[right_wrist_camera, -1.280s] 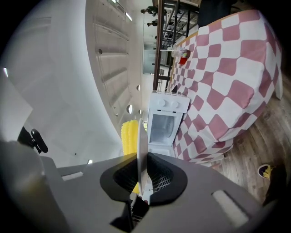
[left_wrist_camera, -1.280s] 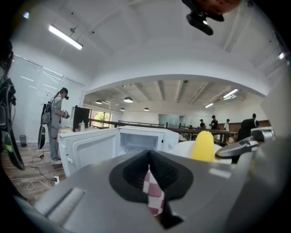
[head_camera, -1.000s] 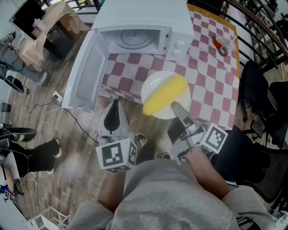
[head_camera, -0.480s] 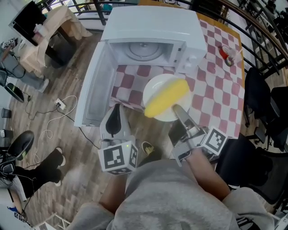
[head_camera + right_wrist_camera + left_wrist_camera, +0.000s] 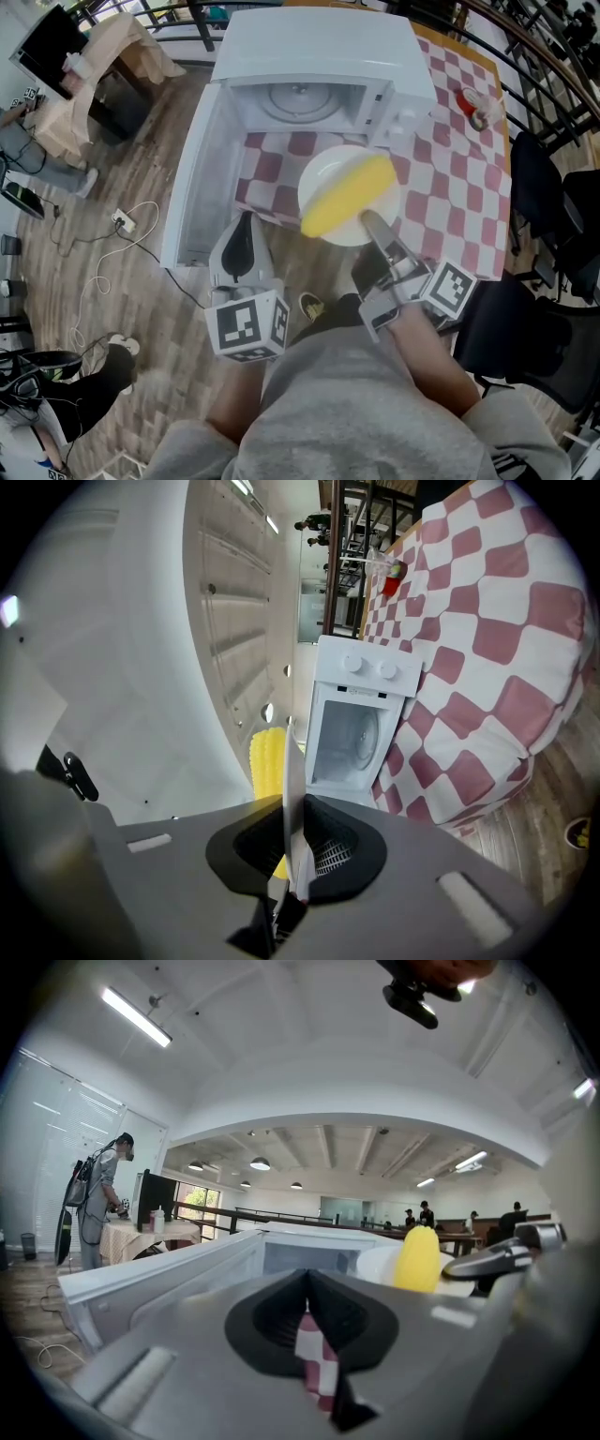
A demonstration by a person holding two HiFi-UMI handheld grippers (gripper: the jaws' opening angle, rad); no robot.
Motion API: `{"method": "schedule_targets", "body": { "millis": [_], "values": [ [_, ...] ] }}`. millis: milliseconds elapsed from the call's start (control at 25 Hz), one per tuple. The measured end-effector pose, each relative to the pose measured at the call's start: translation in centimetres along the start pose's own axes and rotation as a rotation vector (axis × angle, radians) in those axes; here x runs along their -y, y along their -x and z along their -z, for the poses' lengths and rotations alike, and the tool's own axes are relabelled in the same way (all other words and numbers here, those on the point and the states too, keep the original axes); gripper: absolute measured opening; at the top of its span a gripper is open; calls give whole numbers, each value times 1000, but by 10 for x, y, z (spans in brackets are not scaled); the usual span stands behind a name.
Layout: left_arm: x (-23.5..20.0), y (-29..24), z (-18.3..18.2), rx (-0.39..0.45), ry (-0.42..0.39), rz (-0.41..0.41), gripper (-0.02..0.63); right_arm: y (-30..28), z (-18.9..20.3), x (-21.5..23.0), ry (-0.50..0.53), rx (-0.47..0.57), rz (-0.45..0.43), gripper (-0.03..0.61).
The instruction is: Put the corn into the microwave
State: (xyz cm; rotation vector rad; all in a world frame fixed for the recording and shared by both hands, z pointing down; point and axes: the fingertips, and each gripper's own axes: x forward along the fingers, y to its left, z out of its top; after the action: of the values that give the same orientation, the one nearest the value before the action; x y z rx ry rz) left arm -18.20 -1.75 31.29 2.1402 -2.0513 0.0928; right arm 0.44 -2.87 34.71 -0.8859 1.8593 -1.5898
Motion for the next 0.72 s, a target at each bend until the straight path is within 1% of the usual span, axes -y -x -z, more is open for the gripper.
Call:
{"method": "schedule_targets", "body": {
  "millis": [440, 720],
  "values": [
    [4, 3, -2, 9, 2, 13, 9, 5, 0, -6, 12, 11, 0, 29],
    [9, -9, -7, 16, -10, 28, 9, -10, -8, -6, 13, 6, -10, 29]
  ]
}}
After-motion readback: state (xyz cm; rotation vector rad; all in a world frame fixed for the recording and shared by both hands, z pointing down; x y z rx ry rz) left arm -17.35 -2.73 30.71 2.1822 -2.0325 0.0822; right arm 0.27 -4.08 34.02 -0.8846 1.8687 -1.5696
